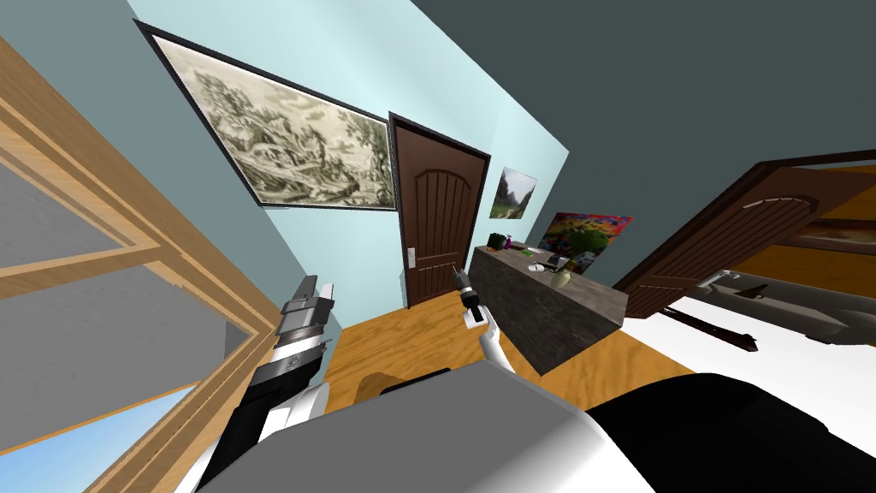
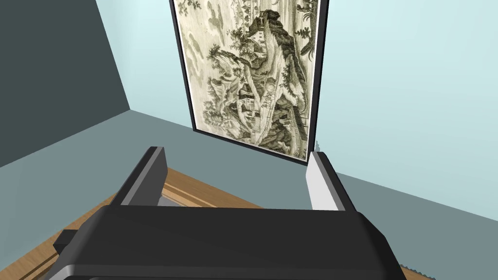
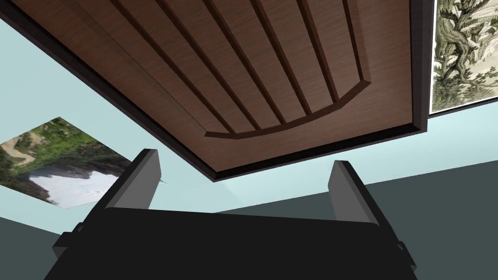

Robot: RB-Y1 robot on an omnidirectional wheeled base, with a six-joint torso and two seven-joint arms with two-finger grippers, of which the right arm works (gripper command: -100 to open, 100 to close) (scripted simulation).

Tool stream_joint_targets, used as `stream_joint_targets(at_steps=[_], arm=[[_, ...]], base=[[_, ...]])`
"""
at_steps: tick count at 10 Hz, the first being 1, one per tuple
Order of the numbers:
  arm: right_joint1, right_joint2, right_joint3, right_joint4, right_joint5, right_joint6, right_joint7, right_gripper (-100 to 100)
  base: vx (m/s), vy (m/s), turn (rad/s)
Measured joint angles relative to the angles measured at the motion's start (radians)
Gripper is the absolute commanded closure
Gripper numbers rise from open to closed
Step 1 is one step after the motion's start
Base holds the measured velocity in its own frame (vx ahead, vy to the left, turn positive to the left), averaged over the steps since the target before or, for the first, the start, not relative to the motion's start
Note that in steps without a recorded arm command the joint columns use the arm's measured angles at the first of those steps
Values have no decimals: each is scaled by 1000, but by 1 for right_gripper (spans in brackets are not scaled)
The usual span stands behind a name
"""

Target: Pull the door open

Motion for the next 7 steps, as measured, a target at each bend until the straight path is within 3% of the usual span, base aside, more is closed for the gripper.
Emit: stream_joint_targets(at_steps=[3, 5, 7], arm=[[-54, 4, -15, 97, 32, -6, 72, -100], [-77, 5, -17, 137, 54, 0, 116, -100], [-106, 20, -25, 193, 76, -3, 167, -100]], base=[[97, 71, 11], [113, 64, 9], [104, 64, 13]])
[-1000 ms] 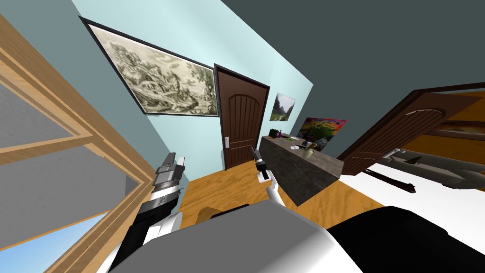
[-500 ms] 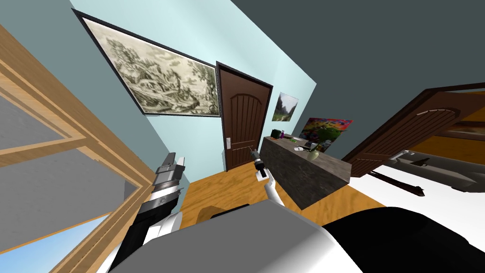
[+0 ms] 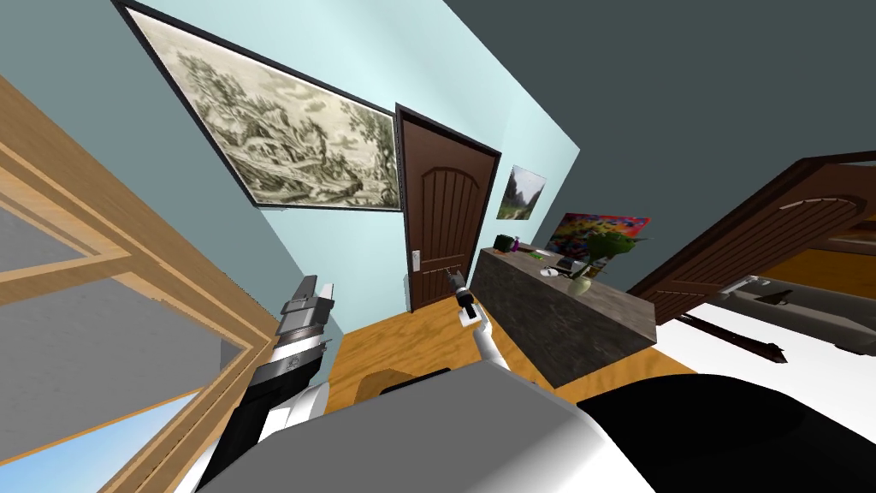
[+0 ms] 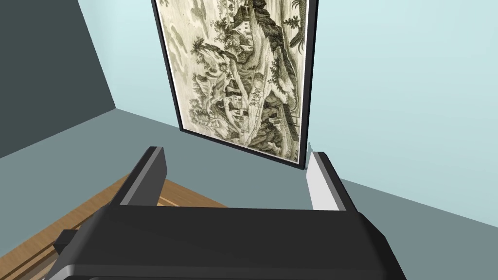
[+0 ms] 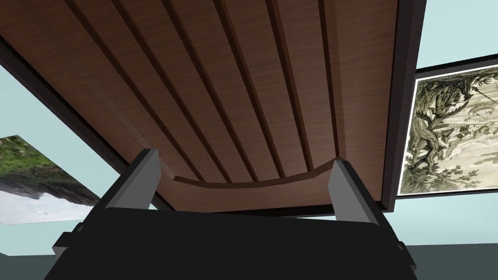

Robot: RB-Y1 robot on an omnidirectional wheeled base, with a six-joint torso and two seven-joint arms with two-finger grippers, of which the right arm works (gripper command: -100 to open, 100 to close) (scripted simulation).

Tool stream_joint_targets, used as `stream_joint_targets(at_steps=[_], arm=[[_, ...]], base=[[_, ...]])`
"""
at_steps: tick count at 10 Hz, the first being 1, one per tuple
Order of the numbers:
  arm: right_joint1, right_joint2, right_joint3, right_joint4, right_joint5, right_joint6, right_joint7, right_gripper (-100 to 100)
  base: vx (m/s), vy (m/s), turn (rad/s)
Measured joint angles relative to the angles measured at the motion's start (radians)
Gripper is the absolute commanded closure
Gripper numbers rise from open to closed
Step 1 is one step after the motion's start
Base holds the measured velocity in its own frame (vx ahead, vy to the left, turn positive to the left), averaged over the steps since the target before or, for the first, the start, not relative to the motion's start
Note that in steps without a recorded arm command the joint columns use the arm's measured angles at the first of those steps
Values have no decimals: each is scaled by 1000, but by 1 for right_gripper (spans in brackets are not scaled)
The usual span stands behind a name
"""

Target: Pull the door open

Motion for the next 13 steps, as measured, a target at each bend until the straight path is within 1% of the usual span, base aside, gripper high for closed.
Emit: stream_joint_targets(at_steps=[5, 6, 7, 8, 10, 11, 12, 13], arm=[[-79, 17, -18, 137, 50, -1, 110, -100], [-84, 20, -17, 149, 60, 2, 127, -100], [-100, 23, -23, 179, 68, -1, 147, -100], [-116, 32, -27, 205, 78, -2, 170, -100], [-146, 42, -37, 261, 93, -9, 212, -100], [-158, 48, -38, 283, 106, -6, 234, -100], [-173, 54, -43, 313, 115, -9, 257, -100], [-185, 61, -46, 333, 123, -9, 276, -100]], base=[[99, 55, 10], [100, 60, 9], [98, 54, 6], [99, 50, 12], [104, 69, 10], [136, 65, 9], [108, 46, 9], [97, 48, 12]])
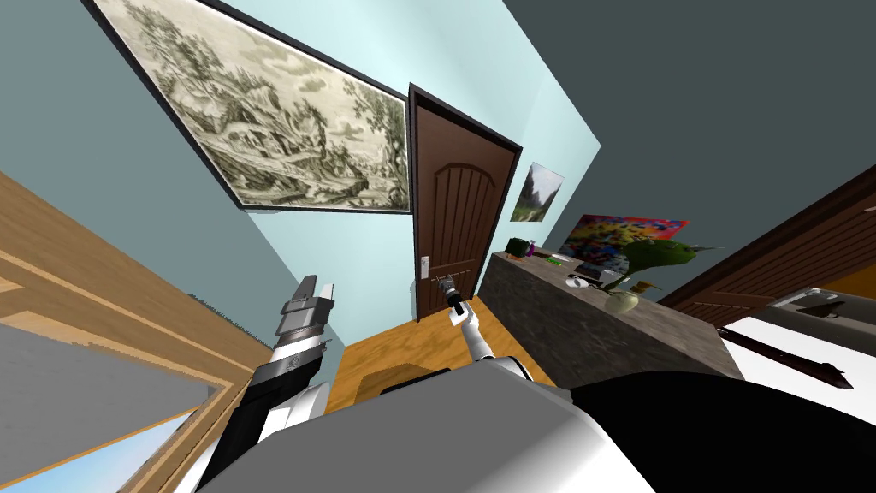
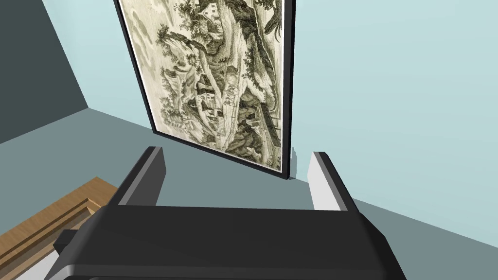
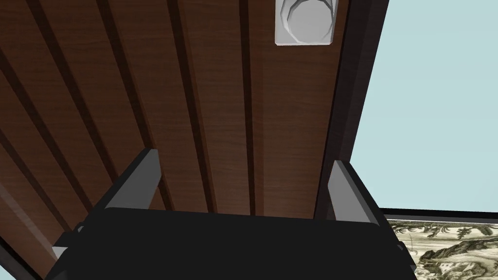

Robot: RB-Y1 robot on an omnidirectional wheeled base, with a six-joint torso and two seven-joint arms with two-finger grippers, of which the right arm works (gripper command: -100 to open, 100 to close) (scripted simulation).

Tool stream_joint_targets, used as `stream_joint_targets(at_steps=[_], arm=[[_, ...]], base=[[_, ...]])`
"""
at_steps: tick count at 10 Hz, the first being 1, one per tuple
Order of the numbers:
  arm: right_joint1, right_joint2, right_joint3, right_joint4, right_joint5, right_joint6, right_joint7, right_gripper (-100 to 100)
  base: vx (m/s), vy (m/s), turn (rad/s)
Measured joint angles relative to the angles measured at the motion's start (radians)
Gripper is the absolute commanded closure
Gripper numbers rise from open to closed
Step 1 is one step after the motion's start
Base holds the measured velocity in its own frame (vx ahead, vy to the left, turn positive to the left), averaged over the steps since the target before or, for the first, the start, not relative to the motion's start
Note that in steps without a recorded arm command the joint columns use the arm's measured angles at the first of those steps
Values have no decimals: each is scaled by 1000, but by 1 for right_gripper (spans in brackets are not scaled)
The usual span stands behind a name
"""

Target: Pull the door open

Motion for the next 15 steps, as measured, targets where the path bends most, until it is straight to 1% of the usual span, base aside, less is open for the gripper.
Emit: stream_joint_targets(at_steps=[1, 2, 3, 4, 5, 6, 7, 8, 9, 10, 11, 12, 13, 15], arm=[[-22, 3, -8, 41, 8, -7, 22, -100], [-27, 11, -4, 49, 21, 0, 39, -100], [-42, 18, -9, 73, 27, 1, 57, -100], [-56, 26, -17, 104, 33, -7, 80, -100], [-48, 37, -4, 90, 49, 7, 90, -100], [-57, 39, -4, 102, 54, 12, 96, -100], [-68, 40, -10, 120, 53, 7, 103, -100], [-69, 40, -11, 122, 53, 6, 104, -100], [-70, 22, -17, 134, 48, -2, 103, -100], [-58, 5, -11, 118, 48, 0, 91, -100], [-65, -17, -16, 132, 44, -4, 80, -100], [-63, -42, -17, 134, 39, -7, 66, -100], [-52, -62, -15, 124, 37, -6, 50, -100], [-58, -89, -25, 140, 28, -12, 37, -100]], base=[[134, 57, 11], [111, 52, 6], [93, 43, 6], [117, 43, 12], [87, 30, 3], [29, 11, -2], [9, 3, 1], [52, 50, 100], [83, 67, 80], [70, 52, 41], [123, 83, 124], [139, 97, 97], [121, 93, 88], [109, 72, 108]])
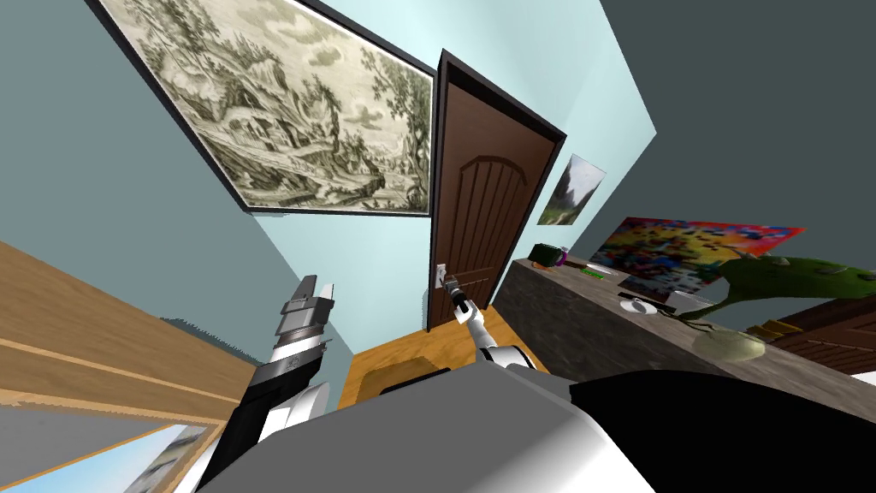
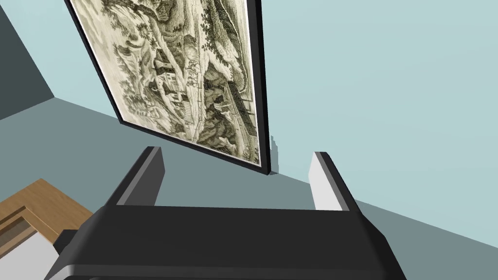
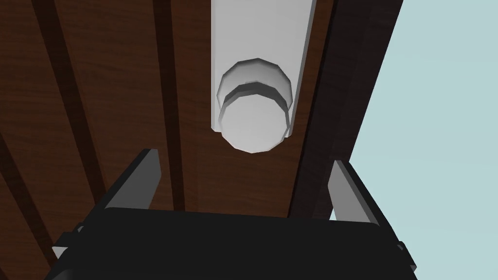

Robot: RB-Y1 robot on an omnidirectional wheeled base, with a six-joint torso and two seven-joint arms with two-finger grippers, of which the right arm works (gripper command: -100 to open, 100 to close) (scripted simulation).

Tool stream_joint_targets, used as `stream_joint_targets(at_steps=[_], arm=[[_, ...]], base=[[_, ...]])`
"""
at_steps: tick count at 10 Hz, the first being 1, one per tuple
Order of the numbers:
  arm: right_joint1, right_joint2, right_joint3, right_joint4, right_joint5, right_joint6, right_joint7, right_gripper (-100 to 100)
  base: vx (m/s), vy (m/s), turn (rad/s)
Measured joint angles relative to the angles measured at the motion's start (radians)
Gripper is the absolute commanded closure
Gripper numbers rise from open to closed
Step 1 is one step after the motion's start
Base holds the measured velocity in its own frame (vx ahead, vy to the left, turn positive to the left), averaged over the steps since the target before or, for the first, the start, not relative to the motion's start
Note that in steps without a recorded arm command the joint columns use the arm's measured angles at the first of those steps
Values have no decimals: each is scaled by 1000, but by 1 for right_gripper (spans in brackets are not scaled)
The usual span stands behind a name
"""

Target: Pull the door open

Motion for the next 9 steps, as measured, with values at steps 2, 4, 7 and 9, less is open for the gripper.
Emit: stream_joint_targets(at_steps=[2, 4, 7, 9], arm=[[-14, -56, -14, 39, -15, -20, -27, -100], [2, -79, -19, 32, -23, -24, -53, -100], [-2, -91, -30, 50, -29, -36, -52, 100], [-3, -92, -30, 48, -29, -34, -51, 100]], base=[[164, 122, 134], [122, 70, 76], [7, -1, -12], [-11, -9, 15]])
